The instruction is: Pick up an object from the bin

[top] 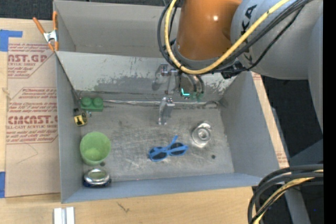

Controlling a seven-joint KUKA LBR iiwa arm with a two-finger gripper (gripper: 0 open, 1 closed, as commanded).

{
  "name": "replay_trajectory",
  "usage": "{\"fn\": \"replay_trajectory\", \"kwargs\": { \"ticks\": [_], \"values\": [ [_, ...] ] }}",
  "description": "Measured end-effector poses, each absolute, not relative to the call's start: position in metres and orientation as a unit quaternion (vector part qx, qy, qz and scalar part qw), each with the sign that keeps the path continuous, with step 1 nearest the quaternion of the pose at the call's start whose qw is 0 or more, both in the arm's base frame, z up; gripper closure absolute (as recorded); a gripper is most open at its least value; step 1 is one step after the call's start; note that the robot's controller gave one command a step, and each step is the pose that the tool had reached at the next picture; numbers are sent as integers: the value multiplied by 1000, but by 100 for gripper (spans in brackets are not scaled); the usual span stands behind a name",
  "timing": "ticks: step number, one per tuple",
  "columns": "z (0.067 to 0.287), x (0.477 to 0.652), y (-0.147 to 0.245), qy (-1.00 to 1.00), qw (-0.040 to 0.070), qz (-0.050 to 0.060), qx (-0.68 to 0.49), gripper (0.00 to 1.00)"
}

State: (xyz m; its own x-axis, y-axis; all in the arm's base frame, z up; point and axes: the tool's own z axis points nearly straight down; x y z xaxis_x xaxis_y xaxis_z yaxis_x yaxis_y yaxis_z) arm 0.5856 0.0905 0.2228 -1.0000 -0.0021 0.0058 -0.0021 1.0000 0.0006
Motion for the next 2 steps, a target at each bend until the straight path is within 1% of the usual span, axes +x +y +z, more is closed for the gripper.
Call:
{"fn": "replay_trajectory", "kwargs": {
  "ticks": [1,2],
  "values": [
    [71,520,99,-997,-6,-1,80,0],
    [73,510,43,-995,-7,-2,101,0]
  ]
}}
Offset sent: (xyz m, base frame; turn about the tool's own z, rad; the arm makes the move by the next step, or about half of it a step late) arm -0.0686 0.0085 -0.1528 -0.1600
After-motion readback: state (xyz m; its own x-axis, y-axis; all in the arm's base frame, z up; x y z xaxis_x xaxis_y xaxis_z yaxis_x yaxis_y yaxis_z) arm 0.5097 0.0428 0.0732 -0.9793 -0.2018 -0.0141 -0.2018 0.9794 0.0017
